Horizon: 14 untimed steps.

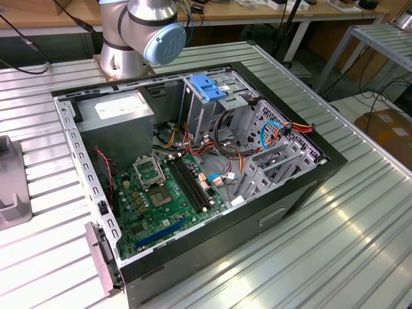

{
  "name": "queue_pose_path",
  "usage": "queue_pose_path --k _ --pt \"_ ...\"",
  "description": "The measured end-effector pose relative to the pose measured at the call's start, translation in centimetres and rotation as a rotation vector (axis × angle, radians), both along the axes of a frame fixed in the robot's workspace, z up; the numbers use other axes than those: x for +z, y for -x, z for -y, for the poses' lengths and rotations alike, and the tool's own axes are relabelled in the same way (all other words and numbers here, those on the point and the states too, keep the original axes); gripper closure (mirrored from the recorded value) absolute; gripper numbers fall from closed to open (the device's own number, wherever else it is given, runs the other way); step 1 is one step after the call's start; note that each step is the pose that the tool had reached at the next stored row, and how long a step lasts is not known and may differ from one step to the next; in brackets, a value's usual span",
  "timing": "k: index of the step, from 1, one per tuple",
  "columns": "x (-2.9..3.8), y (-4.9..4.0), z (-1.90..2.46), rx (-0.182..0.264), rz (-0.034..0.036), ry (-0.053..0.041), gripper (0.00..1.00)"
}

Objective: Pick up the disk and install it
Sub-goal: 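Pick up the disk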

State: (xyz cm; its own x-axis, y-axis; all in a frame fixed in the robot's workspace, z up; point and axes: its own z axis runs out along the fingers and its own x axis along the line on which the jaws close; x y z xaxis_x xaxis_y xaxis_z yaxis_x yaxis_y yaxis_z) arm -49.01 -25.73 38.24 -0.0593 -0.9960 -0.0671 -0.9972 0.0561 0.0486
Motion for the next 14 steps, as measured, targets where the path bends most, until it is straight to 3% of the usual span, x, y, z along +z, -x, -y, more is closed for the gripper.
queue_pose_path --k 14 --pt "0.47 0.00 0.00 0.000 0.0001 0.0000 0.63"
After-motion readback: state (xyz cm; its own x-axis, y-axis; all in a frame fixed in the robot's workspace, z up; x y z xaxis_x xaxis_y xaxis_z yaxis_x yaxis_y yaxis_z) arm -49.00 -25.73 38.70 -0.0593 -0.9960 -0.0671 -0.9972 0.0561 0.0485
